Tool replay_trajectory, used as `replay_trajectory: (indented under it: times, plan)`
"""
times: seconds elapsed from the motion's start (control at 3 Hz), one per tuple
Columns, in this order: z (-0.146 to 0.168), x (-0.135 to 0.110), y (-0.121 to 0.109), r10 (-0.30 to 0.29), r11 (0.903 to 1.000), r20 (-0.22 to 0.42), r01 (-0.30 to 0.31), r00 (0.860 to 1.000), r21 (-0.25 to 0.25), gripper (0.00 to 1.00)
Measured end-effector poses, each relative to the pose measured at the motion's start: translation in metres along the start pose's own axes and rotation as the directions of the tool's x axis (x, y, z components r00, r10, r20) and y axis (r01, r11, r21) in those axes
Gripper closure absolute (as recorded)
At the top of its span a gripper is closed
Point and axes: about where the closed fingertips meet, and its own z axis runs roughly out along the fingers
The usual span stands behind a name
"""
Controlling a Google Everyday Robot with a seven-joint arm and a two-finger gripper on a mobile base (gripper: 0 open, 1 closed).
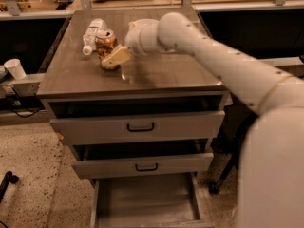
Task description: Place orange can into bottom drawer
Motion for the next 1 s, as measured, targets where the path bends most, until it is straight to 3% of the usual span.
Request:
replay_trajectory:
  times: [0.33, 1.0]
  plan:
    - [0.0603, 0.0001, 0.021, 0.026, 0.998, 0.027, -0.025, 0.999, -0.058, 0.0]
    - [0.0635, -0.0063, 0.0231, 0.039, 0.9976, 0.062, -0.036, 0.997, -0.06, 0.0]
